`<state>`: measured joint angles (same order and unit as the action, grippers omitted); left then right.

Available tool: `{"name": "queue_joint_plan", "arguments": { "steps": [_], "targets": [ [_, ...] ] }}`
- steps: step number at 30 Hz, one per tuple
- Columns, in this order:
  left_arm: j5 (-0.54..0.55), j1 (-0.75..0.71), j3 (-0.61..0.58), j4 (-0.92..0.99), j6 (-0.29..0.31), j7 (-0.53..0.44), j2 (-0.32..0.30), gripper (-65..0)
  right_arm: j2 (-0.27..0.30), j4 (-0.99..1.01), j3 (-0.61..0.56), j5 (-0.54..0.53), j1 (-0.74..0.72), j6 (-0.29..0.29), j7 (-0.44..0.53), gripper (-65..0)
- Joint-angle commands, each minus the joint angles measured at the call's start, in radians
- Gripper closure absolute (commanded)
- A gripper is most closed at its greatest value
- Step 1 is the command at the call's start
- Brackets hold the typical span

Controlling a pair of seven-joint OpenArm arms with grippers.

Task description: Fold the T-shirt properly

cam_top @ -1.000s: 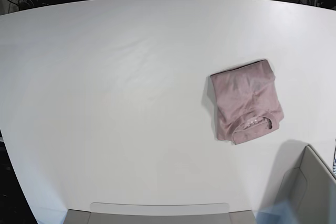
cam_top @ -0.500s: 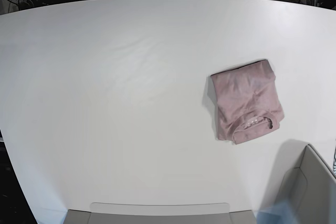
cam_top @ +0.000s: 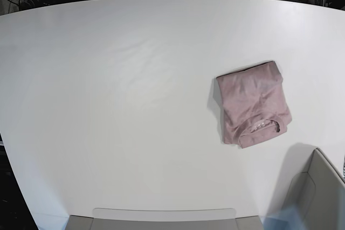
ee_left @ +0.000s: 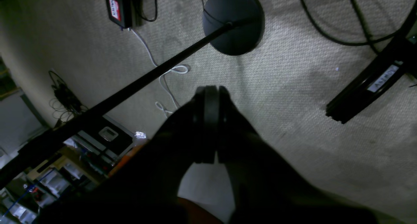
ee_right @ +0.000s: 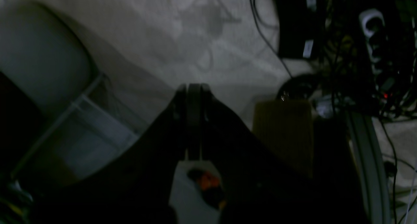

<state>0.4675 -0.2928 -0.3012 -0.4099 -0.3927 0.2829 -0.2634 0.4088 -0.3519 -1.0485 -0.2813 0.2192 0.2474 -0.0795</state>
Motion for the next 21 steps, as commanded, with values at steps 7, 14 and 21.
{"name": "queue_joint_plan", "arguments": {
  "steps": [7, 14, 21],
  "targets": [
    [-0.005, 0.056, 0.001, -0.001, -0.005, -0.004, 0.063, 0.0, -0.097, 0.198, -0.137, 0.001, -0.088, 0.008, 0.008, 0.0],
    [-0.002, 0.114, 0.006, -0.001, -0.004, -0.004, 0.098, 0.0, -0.113, 0.204, -0.166, 0.0, -0.099, 0.008, 0.008, 0.0],
    [0.0, 0.169, 0.003, 0.001, -0.004, -0.004, 0.144, 0.0, -0.152, 0.21, -0.166, 0.0, -0.126, 0.008, 0.007, 0.0]
  ]
}}
